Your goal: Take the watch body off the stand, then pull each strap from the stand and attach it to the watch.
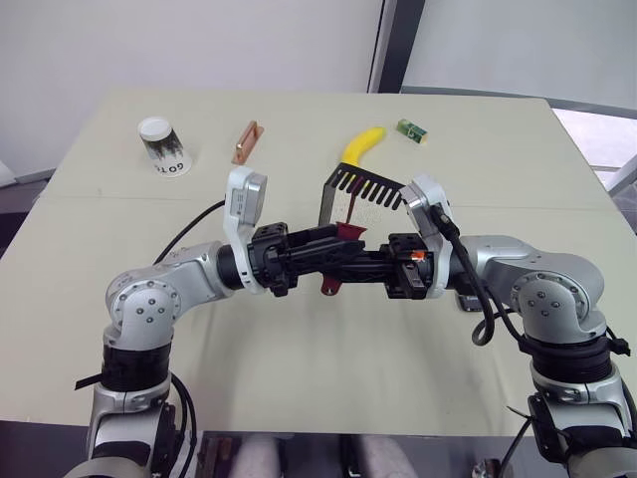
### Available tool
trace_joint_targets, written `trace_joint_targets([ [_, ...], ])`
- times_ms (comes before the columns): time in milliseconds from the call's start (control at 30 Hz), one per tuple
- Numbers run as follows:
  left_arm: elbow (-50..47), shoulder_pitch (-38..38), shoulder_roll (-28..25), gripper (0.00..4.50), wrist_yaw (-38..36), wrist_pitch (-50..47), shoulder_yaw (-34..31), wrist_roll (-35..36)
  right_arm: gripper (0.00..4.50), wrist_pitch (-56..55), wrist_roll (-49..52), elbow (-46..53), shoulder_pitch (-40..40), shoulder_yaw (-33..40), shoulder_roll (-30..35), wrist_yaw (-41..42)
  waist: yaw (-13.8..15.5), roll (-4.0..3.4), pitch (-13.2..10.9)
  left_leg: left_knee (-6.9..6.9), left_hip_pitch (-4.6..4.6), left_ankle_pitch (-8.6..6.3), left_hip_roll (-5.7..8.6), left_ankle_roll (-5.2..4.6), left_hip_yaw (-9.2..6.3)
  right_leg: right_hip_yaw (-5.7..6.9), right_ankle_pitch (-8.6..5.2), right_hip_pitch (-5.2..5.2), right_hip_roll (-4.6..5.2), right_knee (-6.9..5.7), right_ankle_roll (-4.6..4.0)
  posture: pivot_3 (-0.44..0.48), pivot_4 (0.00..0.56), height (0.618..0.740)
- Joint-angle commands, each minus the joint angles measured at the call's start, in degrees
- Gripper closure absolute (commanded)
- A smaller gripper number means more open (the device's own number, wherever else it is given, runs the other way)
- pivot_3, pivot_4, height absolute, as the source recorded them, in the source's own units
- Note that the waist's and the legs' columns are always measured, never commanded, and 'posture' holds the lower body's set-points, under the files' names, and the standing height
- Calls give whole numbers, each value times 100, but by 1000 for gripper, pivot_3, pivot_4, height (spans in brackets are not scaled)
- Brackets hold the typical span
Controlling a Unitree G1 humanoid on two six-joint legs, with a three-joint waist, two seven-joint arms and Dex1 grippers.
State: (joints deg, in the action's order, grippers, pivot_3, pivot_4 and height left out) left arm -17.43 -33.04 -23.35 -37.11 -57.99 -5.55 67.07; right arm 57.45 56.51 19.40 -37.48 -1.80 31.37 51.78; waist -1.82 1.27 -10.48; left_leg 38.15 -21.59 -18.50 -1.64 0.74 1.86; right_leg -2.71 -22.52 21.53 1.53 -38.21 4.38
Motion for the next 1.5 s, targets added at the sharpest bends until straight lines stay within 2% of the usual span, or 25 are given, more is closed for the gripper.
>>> trace_joint_targets([
  [33,-167,3,-15,2614,-66,108,22,-1,4500,-56,95,147,-69,115,54,64,-1,0,0,0,0,0,0,0,0,0,0,0,0,0,0,0,150,740],
  [100,-172,10,-19,2614,-90,128,15,-7,4500,-62,91,157,-58,111,59,68,-2,0,0,-1,0,0,0,0,0,0,0,0,0,1,0,0,150,740],
  [233,-179,25,-41,3948,-149,120,21,29,4500,-66,92,175,-40,107,55,62,-1,0,0,-1,0,0,0,0,0,0,0,0,0,2,0,0,150,740],
  [833,-154,49,-6,3948,-221,144,35,46,4500,-53,121,169,-31,125,13,12,-1,0,0,-2,0,0,0,0,0,0,0,0,0,5,0,0,150,740],
  [900,-137,47,13,4488,-230,170,29,38,4500,-53,117,163,-38,120,13,19,-2,0,0,-3,-1,0,0,0,0,0,0,0,0,5,0,0,150,740],
  [1500,-153,70,69,4496,-297,243,14,124,4500,-95,96,193,-63,147,44,-27,-1,0,0,-3,-2,0,0,0,0,0,0,-1,0,10,0,0,150,740],
])
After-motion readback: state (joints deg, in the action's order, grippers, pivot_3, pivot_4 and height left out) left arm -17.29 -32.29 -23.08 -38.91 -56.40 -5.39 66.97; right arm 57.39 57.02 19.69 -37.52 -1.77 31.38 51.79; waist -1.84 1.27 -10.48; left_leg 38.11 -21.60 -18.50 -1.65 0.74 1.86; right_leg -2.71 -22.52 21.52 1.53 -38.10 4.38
